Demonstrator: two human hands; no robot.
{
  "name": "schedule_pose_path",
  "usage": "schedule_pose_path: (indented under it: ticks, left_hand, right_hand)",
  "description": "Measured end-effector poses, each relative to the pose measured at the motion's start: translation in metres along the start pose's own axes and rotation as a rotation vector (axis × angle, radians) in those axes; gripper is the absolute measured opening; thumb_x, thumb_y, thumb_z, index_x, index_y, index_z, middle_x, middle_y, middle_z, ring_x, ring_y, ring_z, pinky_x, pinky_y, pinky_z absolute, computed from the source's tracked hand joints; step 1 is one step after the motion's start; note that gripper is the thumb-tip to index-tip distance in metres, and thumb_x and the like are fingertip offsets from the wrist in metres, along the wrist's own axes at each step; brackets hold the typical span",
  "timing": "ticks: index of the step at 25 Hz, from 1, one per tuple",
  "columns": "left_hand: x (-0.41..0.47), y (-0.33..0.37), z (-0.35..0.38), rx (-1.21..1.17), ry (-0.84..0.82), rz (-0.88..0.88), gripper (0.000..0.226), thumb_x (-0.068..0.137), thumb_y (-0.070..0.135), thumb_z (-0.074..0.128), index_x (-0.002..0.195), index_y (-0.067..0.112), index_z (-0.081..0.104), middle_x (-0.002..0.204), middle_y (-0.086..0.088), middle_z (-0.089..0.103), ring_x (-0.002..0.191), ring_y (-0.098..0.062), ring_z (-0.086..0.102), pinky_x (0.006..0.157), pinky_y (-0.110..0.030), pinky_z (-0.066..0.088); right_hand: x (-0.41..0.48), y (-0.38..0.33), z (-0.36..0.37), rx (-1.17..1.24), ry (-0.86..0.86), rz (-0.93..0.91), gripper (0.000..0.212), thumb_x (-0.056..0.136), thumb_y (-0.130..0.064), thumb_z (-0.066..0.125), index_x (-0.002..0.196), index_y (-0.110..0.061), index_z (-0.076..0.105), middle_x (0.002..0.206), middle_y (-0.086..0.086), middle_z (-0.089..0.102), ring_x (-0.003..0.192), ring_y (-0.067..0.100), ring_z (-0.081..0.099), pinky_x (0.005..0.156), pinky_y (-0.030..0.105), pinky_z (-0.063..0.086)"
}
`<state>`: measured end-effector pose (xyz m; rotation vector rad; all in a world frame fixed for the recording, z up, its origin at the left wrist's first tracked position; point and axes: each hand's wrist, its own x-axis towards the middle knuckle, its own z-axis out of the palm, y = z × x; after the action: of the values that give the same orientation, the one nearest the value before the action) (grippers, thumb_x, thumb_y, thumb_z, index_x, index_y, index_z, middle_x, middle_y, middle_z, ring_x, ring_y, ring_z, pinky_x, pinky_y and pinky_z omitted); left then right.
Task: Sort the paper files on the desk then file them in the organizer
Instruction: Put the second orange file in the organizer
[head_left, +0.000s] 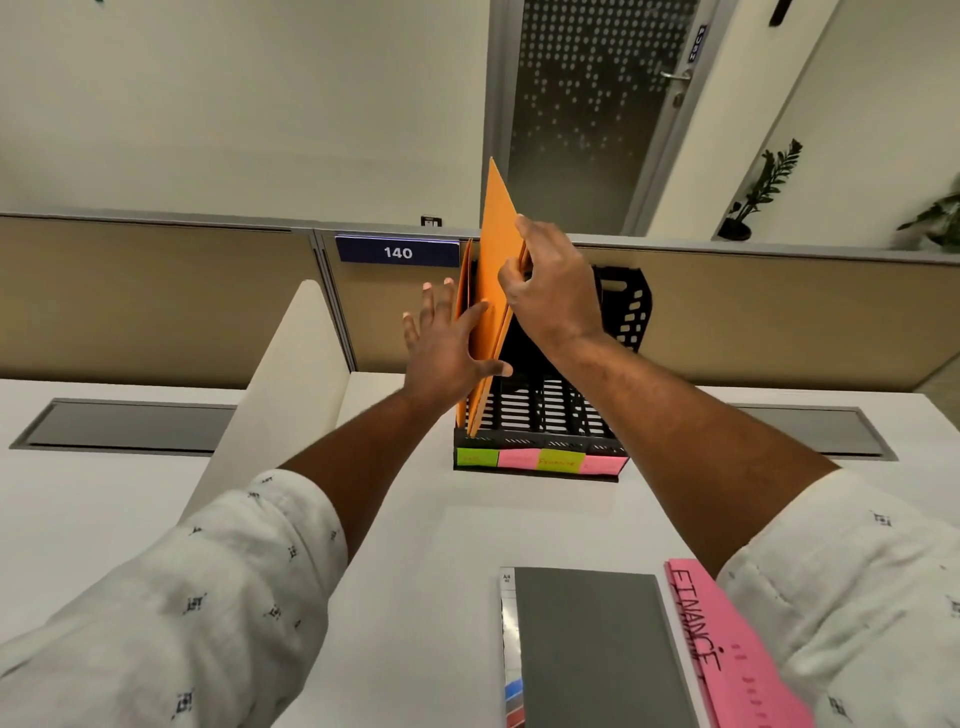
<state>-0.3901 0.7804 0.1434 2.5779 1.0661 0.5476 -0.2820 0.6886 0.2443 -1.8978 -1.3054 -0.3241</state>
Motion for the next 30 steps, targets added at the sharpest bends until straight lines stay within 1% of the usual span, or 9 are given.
schedule_pose_path:
  ticks: [3,7,9,12,16,23,26,28,30]
  left_hand:
    - [0.004,-0.002,0.006,0.02,0.005,-0.026,0.115,0.071,0.07,0.073,0.16,0.034,0.01,0.17,-0.007,-0.004,0.155,-0.032,-0.013,0.121,-0.064,0.0]
    - [0.006,-0.006,0.012,0.015,0.007,-0.069,0.124,0.07,0.07,0.074,0.161,0.03,0.0,0.17,-0.008,-0.005,0.155,-0.031,-0.013,0.122,-0.063,0.0]
    - [0.005,-0.008,0.013,0.006,0.014,-0.079,0.125,0.07,0.07,0.075,0.161,0.028,-0.001,0.169,-0.008,-0.004,0.155,-0.031,-0.012,0.121,-0.063,0.001]
    - [0.007,-0.012,0.012,-0.012,0.022,-0.095,0.124,0.072,0.067,0.075,0.161,0.027,-0.001,0.169,-0.009,-0.004,0.155,-0.031,-0.011,0.122,-0.064,0.002]
    - [0.008,-0.012,0.011,0.009,0.022,-0.113,0.122,0.075,0.068,0.073,0.161,0.025,-0.003,0.169,-0.009,-0.005,0.155,-0.031,-0.011,0.122,-0.063,0.002]
    - [0.012,-0.013,0.009,0.024,0.081,-0.114,0.118,0.078,0.067,0.071,0.16,0.025,-0.002,0.17,-0.009,-0.004,0.156,-0.029,-0.009,0.122,-0.062,0.004]
    - [0.009,-0.017,0.011,0.023,0.084,-0.118,0.116,0.079,0.068,0.068,0.16,0.024,-0.002,0.169,-0.009,-0.004,0.156,-0.03,-0.008,0.122,-0.063,0.006]
    - [0.004,-0.019,0.013,0.014,0.081,-0.123,0.112,0.081,0.068,0.065,0.161,0.023,0.0,0.169,-0.01,-0.002,0.156,-0.031,-0.007,0.122,-0.063,0.007]
    - [-0.002,-0.02,0.015,0.037,0.059,-0.123,0.108,0.084,0.068,0.062,0.161,0.023,0.0,0.169,-0.01,-0.002,0.156,-0.031,-0.007,0.122,-0.063,0.007]
  right_hand:
    - [-0.002,0.004,0.007,-0.015,0.004,-0.034,0.046,0.098,-0.024,0.056,0.142,-0.01,0.051,0.138,0.007,0.057,0.118,0.022,0.062,0.097,0.033,0.055]
    - [-0.007,0.008,0.017,-0.06,0.004,-0.062,0.047,0.1,-0.032,0.054,0.143,-0.013,0.049,0.142,0.005,0.053,0.122,0.022,0.06,0.095,0.039,0.057]
    - [-0.011,0.009,0.02,-0.093,-0.001,-0.05,0.051,0.101,-0.036,0.051,0.147,-0.015,0.045,0.15,0.004,0.046,0.132,0.022,0.053,0.098,0.04,0.056]
    - [-0.015,0.008,0.02,-0.147,-0.044,-0.041,0.061,0.1,-0.042,0.05,0.155,-0.019,0.035,0.163,0.0,0.03,0.145,0.02,0.038,0.102,0.035,0.051]
    - [-0.018,0.008,0.021,-0.166,-0.087,-0.042,0.067,0.1,-0.046,0.046,0.158,-0.021,0.026,0.166,-0.001,0.021,0.149,0.02,0.031,0.109,0.042,0.047]
    - [-0.018,0.013,0.023,-0.178,-0.162,-0.04,0.069,0.1,-0.048,0.043,0.16,-0.022,0.02,0.167,-0.002,0.016,0.151,0.02,0.026,0.113,0.043,0.041]
    - [-0.021,0.015,0.027,-0.209,-0.277,-0.06,0.066,0.103,-0.05,0.039,0.16,-0.023,0.02,0.167,-0.002,0.017,0.152,0.02,0.021,0.119,0.043,0.027]
    - [-0.031,0.019,0.033,-0.261,-0.452,-0.038,0.064,0.105,-0.052,0.033,0.159,-0.022,0.021,0.167,0.0,0.018,0.154,0.02,0.015,0.124,0.046,0.017]
    - [-0.045,0.026,0.039,-0.258,-0.641,0.017,0.067,0.104,-0.054,0.03,0.16,-0.021,0.015,0.168,0.0,0.011,0.155,0.019,0.008,0.125,0.047,0.011]
